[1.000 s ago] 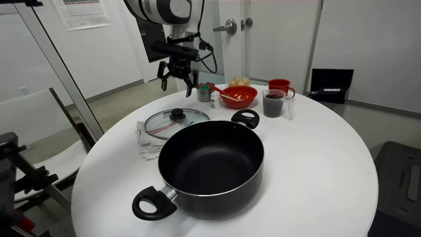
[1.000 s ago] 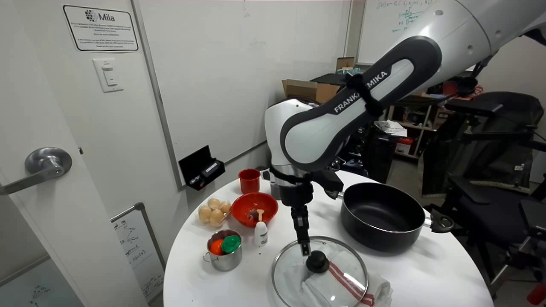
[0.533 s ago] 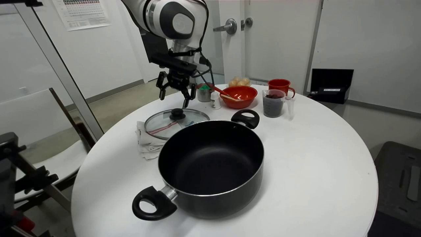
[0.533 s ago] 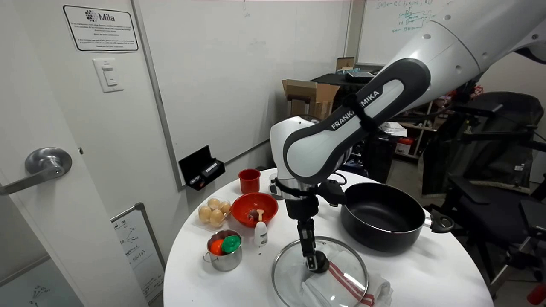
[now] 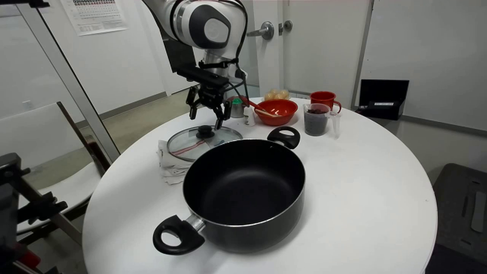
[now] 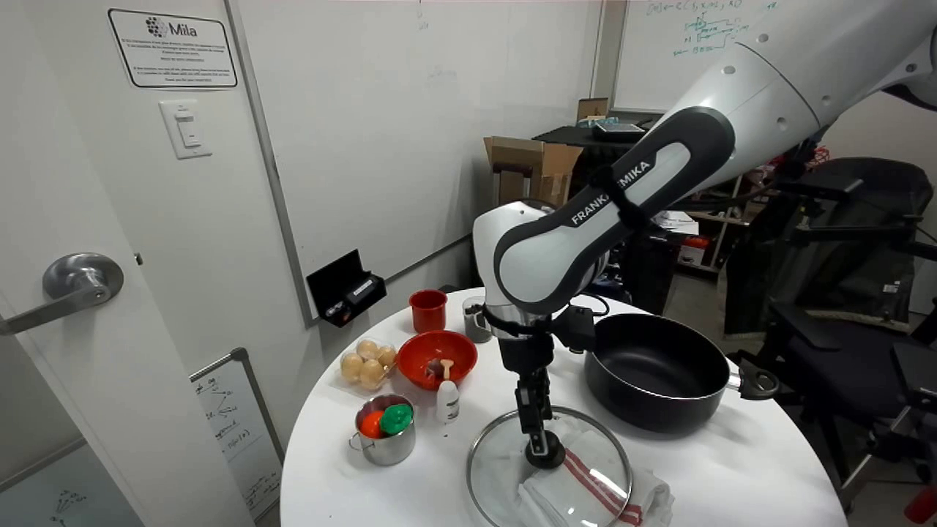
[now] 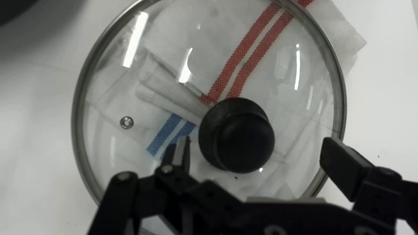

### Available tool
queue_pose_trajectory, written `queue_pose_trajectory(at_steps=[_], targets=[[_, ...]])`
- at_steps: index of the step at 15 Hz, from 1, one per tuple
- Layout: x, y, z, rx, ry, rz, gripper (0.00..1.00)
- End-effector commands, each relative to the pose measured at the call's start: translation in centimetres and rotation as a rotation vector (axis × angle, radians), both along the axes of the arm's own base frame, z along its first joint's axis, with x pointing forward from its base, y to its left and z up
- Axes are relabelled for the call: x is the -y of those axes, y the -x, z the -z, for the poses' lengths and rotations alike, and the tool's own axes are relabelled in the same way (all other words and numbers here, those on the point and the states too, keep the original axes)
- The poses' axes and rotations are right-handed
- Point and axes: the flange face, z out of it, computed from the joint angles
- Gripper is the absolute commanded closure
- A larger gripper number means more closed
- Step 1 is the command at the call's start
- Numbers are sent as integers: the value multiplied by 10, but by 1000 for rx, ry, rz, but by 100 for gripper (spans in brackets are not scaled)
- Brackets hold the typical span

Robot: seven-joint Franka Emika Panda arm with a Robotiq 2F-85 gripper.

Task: Put the lid on the pot

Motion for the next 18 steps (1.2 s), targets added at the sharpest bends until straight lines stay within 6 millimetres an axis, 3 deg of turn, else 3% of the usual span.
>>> queue_pose_trajectory(at_steps=[1,11,18], targets=[[-4,2,-3,-10,13,25,0],[-9,13,18,-79,80,55,0],[-3,11,20,-72,118,94,0]])
